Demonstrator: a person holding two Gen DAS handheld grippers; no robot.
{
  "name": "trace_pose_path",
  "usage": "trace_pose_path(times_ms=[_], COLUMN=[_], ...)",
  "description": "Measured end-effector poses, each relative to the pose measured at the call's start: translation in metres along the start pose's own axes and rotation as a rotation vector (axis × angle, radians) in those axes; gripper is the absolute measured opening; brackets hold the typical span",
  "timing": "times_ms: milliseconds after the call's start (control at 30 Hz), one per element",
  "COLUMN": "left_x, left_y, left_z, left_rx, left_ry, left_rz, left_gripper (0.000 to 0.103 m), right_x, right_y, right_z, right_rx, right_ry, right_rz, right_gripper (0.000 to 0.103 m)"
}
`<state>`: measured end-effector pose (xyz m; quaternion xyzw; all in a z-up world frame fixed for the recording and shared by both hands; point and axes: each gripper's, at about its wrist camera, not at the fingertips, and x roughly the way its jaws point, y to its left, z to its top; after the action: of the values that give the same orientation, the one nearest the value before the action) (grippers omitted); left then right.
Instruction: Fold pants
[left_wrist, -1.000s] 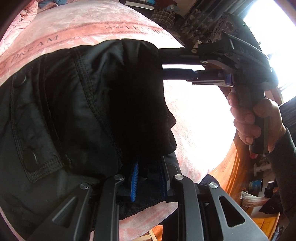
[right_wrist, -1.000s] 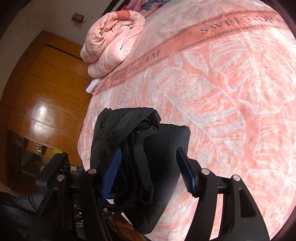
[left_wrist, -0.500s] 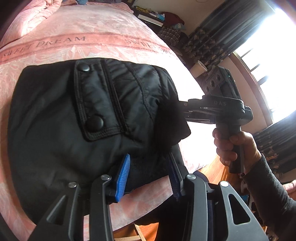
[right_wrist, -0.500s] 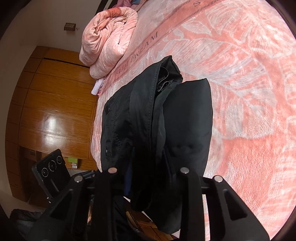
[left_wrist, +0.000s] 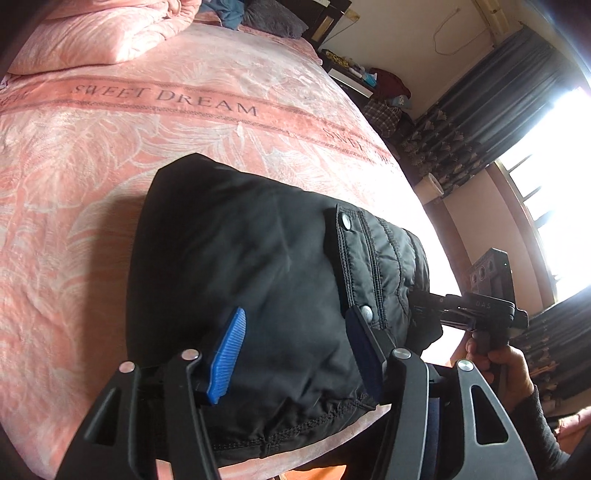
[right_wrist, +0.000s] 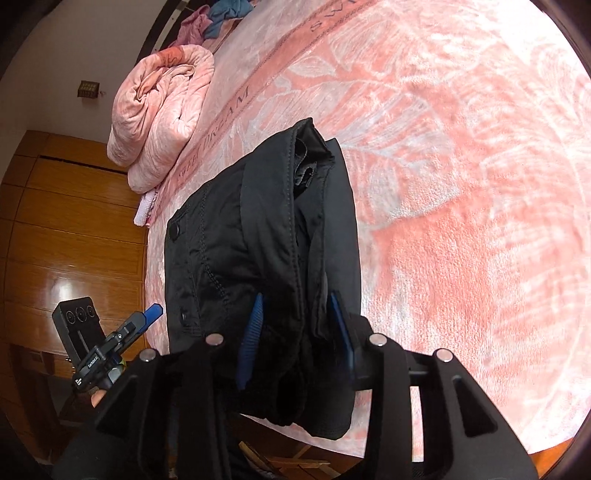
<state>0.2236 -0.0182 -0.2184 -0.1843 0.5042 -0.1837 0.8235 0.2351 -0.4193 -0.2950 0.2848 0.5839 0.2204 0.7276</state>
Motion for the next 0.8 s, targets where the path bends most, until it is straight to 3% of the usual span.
trace_pose_path(times_ms=[67, 167, 300, 367, 400, 467, 500, 533, 600, 700, 800], left_x=[-0.001, 0.005, 0.010, 0.014, 0.014, 0.012, 0.011, 0.008, 0.000, -0.004, 0.000], left_y=[0.001, -0.004, -0.003, -0.006, -0.006, -0.005, -0.006, -0.005, -0.004, 0.005, 0.014], left_z=[-0.003, -0.011, -0.019, -0.021, -0.022, -0.025, -0.026, -0.026, -0.028, -0.031, -0.034], left_rx=[0.006, 0.012, 0.018, 0.013, 0.010, 0.004, 0.003, 0.005, 0.012, 0.001, -0.022], left_ry=[-0.009, -0.021, -0.012, -0.004, -0.001, 0.005, 0.002, -0.003, -0.013, -0.008, 0.018], left_rz=[0.008, 0.022, 0.056, 0.065, 0.075, 0.077, 0.072, 0.068, 0.065, 0.070, 0.075], left_gripper=[0.065, 0.068, 0.076, 0.082, 0.083, 0.083, 0.083, 0.083, 0.086, 0.088, 0.088], right_x=[-0.018, -0.036, -0.005, 0.018, 0.029, 0.048, 0.052, 0.050, 0.034, 0.002, -0.020], right_y=[0.009, 0.029, 0.070, 0.074, 0.068, 0.041, 0.026, 0.016, 0.010, 0.022, 0.041], right_z=[0.005, 0.014, 0.030, 0.041, 0.044, 0.050, 0.050, 0.048, 0.041, 0.021, -0.008], right_rx=[-0.025, -0.073, -0.176, -0.191, -0.186, -0.133, -0.099, -0.071, -0.040, -0.059, -0.105], right_ry=[-0.078, -0.177, -0.152, -0.139, -0.127, -0.100, -0.093, -0.100, -0.123, -0.183, -0.198], right_rz=[-0.073, -0.055, 0.012, 0.003, -0.032, -0.107, -0.115, -0.116, -0.069, -0.027, 0.006], right_gripper=[0.056, 0.054, 0.053, 0.052, 0.047, 0.022, 0.004, 0.000, 0.004, 0.046, 0.046])
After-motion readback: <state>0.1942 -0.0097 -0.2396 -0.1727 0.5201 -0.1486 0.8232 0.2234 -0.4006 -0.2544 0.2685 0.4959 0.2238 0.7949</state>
